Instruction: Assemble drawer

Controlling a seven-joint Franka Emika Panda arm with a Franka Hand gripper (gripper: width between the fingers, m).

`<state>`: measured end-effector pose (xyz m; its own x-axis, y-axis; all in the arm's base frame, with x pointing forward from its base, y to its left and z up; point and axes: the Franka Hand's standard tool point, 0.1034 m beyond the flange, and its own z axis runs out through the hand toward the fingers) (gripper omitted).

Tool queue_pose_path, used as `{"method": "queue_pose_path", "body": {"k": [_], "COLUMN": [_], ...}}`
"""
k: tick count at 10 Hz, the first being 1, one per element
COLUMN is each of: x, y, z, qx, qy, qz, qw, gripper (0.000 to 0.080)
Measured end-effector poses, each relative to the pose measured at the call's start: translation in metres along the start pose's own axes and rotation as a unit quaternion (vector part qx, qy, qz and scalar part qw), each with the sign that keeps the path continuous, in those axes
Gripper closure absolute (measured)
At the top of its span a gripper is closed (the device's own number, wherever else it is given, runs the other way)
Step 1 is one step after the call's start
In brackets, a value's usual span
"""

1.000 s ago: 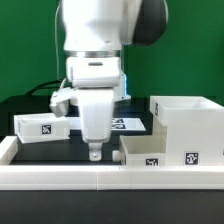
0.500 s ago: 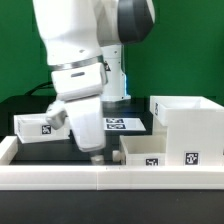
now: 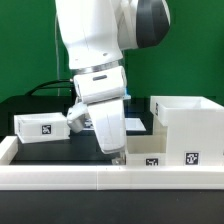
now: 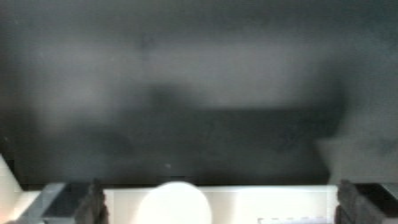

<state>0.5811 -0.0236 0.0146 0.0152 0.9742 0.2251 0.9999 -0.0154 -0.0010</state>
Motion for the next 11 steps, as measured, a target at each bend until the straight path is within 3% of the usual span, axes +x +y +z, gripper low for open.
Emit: {"method": "queue_pose_path", "body": {"k": [4,8,11], "x": [0.015,0.057,0.057], "y": [-0.006,-0.004,-0.003], "z": [0.008,0.017,0.017], "qx": [0.0,0.004,0.007], "qy": [-0.001,0.001,-0.018], "qz": [0.005,-0.01,-0.002], "qw": [1.0,1.0,1.0], "gripper": [0.0151,0.0151,0.0151]}}
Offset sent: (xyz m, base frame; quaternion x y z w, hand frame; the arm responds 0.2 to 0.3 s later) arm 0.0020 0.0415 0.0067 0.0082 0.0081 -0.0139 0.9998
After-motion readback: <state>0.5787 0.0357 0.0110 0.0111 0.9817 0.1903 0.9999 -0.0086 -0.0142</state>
